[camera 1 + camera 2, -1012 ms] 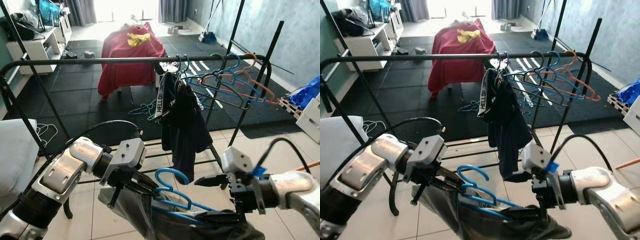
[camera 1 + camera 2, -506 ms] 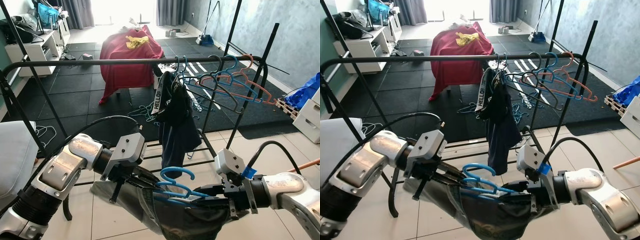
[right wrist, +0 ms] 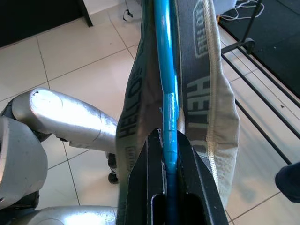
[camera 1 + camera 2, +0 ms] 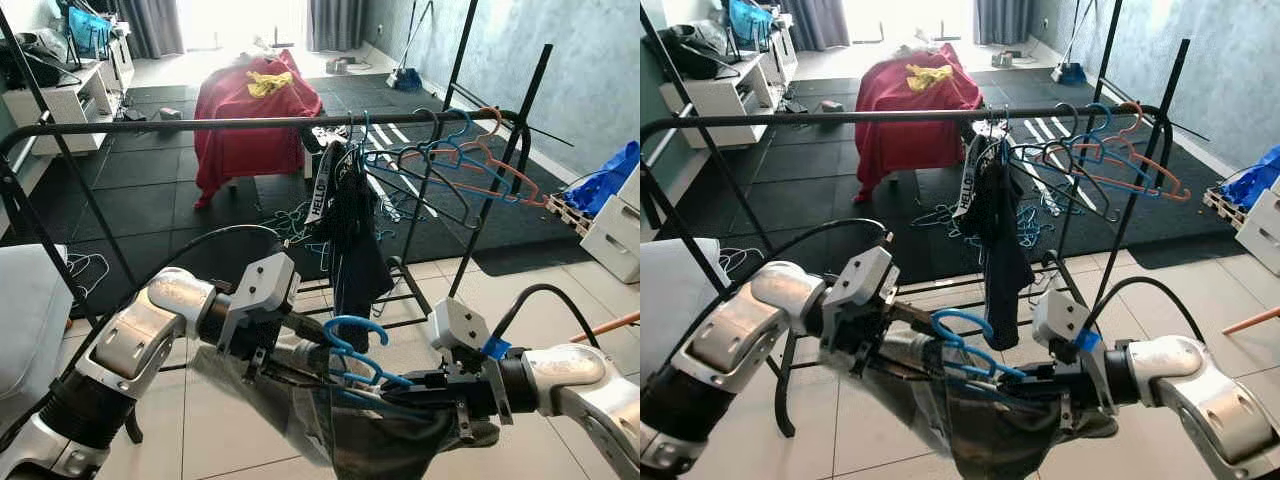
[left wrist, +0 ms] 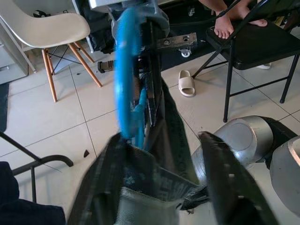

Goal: Hang hanger

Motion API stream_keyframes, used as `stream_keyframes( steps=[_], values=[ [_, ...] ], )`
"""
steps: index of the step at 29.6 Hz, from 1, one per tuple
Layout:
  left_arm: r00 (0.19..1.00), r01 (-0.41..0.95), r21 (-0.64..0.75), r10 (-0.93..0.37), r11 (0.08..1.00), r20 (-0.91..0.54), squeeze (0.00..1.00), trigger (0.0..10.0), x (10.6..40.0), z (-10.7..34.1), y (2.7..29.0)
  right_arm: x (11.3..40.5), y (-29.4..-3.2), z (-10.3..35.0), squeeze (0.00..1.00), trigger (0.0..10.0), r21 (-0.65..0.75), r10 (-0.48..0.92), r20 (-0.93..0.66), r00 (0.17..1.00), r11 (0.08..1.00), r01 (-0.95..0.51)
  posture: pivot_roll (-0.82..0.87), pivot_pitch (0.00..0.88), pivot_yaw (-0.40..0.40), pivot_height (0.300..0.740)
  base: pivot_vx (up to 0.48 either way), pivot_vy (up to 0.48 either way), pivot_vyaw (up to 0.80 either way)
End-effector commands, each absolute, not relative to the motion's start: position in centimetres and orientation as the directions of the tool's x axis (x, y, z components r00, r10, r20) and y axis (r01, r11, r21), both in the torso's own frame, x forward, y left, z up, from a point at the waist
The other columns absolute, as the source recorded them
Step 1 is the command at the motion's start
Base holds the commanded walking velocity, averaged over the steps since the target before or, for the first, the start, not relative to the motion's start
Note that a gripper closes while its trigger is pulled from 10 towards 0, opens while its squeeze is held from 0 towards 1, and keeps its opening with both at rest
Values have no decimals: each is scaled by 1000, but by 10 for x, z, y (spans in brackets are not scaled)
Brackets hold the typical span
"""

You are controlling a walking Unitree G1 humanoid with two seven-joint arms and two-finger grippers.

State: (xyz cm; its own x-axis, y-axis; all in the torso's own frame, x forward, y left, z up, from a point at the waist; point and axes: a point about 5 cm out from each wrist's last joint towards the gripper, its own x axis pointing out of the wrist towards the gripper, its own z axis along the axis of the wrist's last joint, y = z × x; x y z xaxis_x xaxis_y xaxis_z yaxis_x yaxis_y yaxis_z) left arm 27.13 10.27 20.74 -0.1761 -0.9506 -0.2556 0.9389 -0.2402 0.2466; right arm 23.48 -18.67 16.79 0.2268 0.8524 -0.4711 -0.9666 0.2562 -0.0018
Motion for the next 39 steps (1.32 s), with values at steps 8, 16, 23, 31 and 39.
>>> stream_keyframes(
  steps=[8,16,23,31,39],
  values=[
    [-153,922,322,-967,-214,-205,0,10000,274,213,86,238,-186,174,0,0,-32,857,-459,233,246,-969,-106,0,-12,740,0,0,0],
    [-138,927,329,-979,-180,-147,0,10000,274,214,76,237,-185,173,0,0,-31,858,-460,227,240,-970,-109,0,-15,740,0,0,0],
    [-152,928,316,-975,-198,-164,0,10000,270,209,73,238,-185,173,0,0,-31,859,-459,226,239,-971,-105,0,-17,740,0,0,0],
    [-85,928,331,-963,-170,-256,0,824,274,193,70,238,-184,174,0,0,-32,861,-453,230,242,-970,-105,0,-18,740,0,0,0],
    [-64,925,346,-963,-156,-262,0,0,278,193,69,238,-185,175,0,0,-34,861,-450,235,247,-968,-107,0,-15,740,0,0,0]
  ],
)
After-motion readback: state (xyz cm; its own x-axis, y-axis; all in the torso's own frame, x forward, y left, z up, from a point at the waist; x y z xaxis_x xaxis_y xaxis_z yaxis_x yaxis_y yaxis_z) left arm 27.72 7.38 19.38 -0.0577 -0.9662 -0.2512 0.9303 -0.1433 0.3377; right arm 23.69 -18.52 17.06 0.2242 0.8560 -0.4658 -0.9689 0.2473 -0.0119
